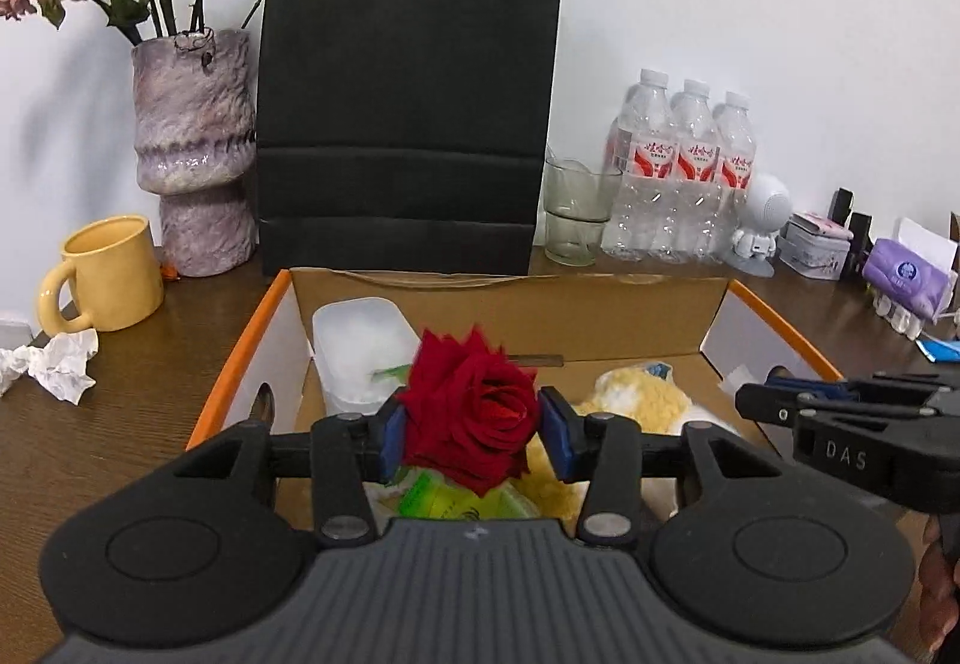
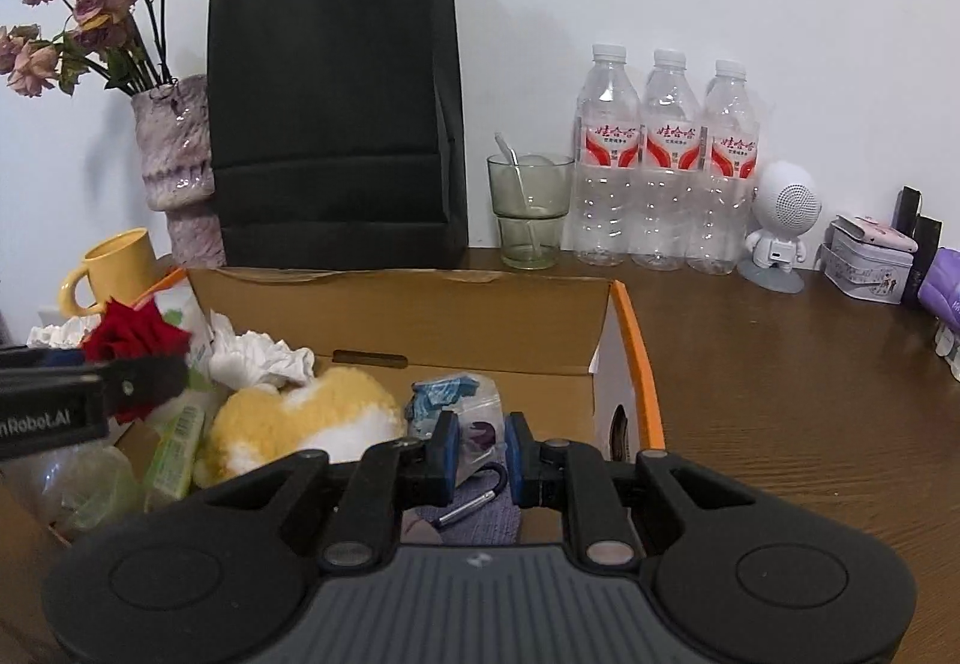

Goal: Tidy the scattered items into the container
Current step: 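Lower the rose and wrapper into the box and open both tools, then move both tools back to the items in front of the box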

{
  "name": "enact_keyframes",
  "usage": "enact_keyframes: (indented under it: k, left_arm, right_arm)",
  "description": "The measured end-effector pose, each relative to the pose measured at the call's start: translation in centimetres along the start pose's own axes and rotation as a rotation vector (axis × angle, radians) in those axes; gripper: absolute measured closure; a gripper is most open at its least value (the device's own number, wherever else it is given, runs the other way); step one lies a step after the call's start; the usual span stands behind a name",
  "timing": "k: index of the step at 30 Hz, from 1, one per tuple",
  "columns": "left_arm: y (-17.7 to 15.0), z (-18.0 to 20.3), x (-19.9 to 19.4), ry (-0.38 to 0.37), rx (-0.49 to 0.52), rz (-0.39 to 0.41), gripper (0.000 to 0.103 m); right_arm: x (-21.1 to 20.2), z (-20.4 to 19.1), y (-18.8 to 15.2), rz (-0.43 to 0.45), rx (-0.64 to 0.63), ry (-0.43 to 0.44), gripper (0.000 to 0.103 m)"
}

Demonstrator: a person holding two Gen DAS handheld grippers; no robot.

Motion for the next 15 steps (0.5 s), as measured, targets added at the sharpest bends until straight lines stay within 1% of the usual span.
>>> enact_keyframes:
  k: [1,2,3,4,5,6,7,9,10,11,13,15]
  left_arm:
    - [0.0,0.1,-0.1,0.005,0.005,0.001,0.038]
    - [0.0,0.1,-0.4,0.010,0.008,0.004,0.031]
    - [0.1,0.1,-0.6,0.015,0.011,0.011,0.019]
    - [0.3,0.2,-0.8,0.018,0.013,0.021,0.012]
    - [0.5,0.1,-1.1,0.020,0.013,0.031,0.010]
    - [0.6,0.1,-1.3,0.023,0.010,0.039,0.002]
    - [0.8,0.0,-1.6,0.028,0.006,0.047,0.000]
    - [0.9,0.1,-1.8,0.032,0.008,0.048,0.000]
    - [0.9,0.2,-1.9,0.030,0.012,0.045,0.000]
    - [0.9,0.3,-1.9,0.027,0.012,0.044,0.000]
    - [0.9,0.5,-2.1,0.019,0.009,0.045,0.000]
    - [1.1,0.6,-2.3,0.018,0.011,0.051,0.000]
  right_arm:
    - [-0.1,0.0,0.0,0.002,0.001,0.003,0.083]
    - [-0.1,0.1,0.1,0.002,0.002,0.005,0.068]
    - [-0.2,0.0,0.1,0.001,0.001,0.007,0.045]
    - [-0.4,-0.1,0.1,0.005,0.000,0.007,0.035]
    - [-0.6,-0.2,0.3,0.010,-0.003,0.005,0.023]
    - [-0.8,-0.3,0.5,0.016,-0.009,0.006,0.019]
    - [-1.0,-0.3,0.7,0.017,-0.011,0.010,0.016]
    - [-1.2,-0.3,1.0,0.003,0.006,0.029,0.005]
    - [-1.2,-0.3,1.1,-0.011,0.022,0.037,0.002]
    - [-1.2,-0.3,1.1,-0.022,0.033,0.046,0.001]
    - [-1.4,-0.5,1.1,-0.032,0.031,0.051,0.000]
    - [-1.6,-0.6,1.2,-0.023,0.026,0.032,0.000]
Point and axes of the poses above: each gripper's, at about its wrist camera, not at the fingertips, and x roughly the way its jaws point, z to its right, y to its top, the point moved 2 cm from there along x, roughly the way its jaws point, and after that the axes turned 9 degrees about z, right-handed, at the moved point
